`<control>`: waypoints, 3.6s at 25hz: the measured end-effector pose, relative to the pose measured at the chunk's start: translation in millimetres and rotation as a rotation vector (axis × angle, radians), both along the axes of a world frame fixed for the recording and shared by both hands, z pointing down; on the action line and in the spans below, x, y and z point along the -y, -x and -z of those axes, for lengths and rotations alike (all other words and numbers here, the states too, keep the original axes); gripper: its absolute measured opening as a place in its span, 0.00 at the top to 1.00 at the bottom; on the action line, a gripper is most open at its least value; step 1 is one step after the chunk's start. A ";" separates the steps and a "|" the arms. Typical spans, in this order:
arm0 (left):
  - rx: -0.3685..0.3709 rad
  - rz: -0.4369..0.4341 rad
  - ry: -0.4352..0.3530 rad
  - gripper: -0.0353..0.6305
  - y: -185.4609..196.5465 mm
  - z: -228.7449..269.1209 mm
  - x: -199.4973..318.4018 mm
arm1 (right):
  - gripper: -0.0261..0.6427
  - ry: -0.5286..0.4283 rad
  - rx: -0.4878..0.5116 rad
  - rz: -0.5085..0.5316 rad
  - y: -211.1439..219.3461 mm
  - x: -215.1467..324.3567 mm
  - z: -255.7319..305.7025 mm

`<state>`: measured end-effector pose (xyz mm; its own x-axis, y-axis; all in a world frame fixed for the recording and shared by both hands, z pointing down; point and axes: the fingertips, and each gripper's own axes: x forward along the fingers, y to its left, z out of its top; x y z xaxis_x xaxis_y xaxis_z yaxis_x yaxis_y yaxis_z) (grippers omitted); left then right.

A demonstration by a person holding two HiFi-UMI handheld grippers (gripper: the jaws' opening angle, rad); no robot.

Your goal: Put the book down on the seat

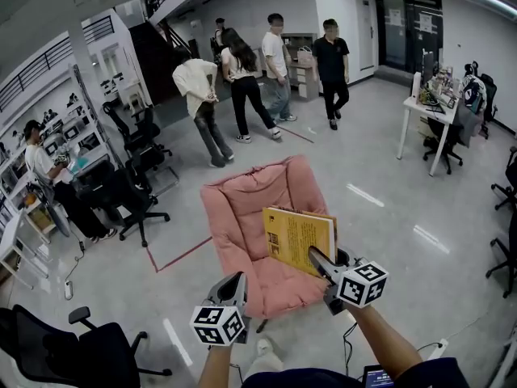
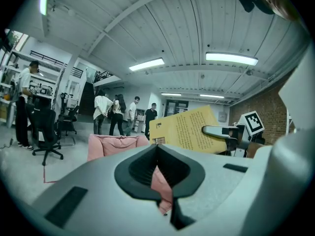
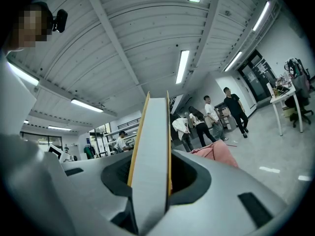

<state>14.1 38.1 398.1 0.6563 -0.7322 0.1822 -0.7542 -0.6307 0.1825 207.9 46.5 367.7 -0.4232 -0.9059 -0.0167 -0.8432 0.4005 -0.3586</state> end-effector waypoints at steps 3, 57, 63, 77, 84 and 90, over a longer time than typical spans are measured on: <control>-0.008 -0.003 0.005 0.94 0.7 -0.1 16.4 | 0.73 0.007 -0.002 0.001 2.3 16.5 -0.9; -0.083 -0.085 0.135 0.94 108.7 -36.5 277.9 | 0.73 0.174 -0.056 -0.108 106.5 251.3 -39.4; -0.090 -0.103 0.158 0.94 101.1 -45.1 283.4 | 0.73 0.200 -0.065 -0.124 102.6 257.3 -48.9; -0.060 -0.058 0.238 0.94 107.6 -77.2 296.9 | 0.73 0.302 -0.082 -0.107 98.7 283.5 -97.4; -0.043 -0.056 0.281 0.94 92.7 -100.0 311.1 | 0.73 0.368 -0.084 -0.102 88.7 300.5 -135.0; -0.029 -0.045 0.328 0.94 79.8 -122.7 314.3 | 0.73 0.449 -0.085 -0.098 76.9 305.1 -174.8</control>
